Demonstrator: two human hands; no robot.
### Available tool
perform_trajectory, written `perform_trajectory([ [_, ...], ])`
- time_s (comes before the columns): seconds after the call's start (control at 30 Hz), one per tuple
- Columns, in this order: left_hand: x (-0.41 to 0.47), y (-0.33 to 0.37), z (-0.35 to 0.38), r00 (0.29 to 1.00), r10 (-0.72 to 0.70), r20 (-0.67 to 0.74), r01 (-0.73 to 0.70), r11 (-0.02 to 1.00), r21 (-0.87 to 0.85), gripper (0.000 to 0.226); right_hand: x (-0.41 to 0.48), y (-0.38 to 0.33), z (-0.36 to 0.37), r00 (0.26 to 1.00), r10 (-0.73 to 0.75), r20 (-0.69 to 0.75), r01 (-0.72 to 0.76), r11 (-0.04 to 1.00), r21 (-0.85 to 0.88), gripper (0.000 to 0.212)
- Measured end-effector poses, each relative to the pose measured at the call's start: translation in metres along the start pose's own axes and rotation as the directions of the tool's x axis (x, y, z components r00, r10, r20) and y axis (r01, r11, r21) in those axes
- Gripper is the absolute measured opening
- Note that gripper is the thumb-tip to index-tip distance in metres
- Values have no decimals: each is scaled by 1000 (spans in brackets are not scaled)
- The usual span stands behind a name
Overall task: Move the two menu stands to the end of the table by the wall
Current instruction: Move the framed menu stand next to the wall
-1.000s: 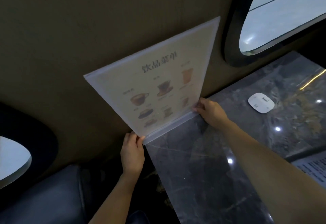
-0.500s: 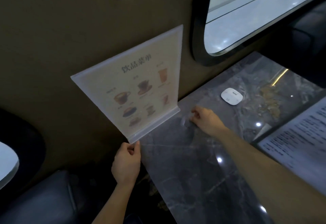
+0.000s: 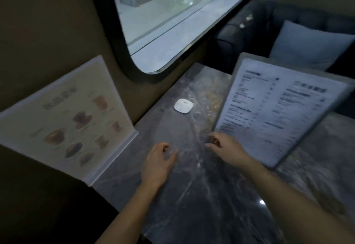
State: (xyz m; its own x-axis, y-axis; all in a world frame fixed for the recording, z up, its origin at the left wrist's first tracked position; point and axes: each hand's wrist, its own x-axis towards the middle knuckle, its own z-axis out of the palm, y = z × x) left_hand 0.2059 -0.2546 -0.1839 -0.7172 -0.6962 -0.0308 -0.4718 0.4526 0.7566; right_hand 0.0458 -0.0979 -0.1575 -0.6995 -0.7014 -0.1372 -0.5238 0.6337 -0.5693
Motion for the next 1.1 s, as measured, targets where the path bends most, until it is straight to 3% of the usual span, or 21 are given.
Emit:
perform_trajectory([
  [0.13,15,36,28,992,24,125,-22,1000,-17,41,-41,38,-34,986,140,-88,-136,990,48,31],
  [0.27,25,68,48,976,105,193,-86,991,-102,40,-77,73,-64,928,288,-236,-267,957,114,23],
  [0.4,37,89,64,957,157,245,-139,986,-89,43,-100,95,-86,880,377,-287,-334,923,189,23],
  [0.57,60,98,77,950,86,299,-27,980,-197,48,-110,109,-97,806,459,-374,-397,888,233,26],
  [0.67,68,98,80,939,97,330,-10,966,-256,45,-106,112,-98,799,480,-363,-394,873,286,26],
  [0.83,71,104,83,909,223,352,-67,912,-404,4,-91,112,-93,845,418,-335,-273,874,403,17],
  [1.0,81,103,84,880,237,411,-38,899,-437,10,-82,115,-92,843,416,-342,-225,849,479,17],
  [1.1,82,101,88,858,222,464,12,893,-450,23,-81,118,-90,844,460,-276,-246,789,563,21],
])
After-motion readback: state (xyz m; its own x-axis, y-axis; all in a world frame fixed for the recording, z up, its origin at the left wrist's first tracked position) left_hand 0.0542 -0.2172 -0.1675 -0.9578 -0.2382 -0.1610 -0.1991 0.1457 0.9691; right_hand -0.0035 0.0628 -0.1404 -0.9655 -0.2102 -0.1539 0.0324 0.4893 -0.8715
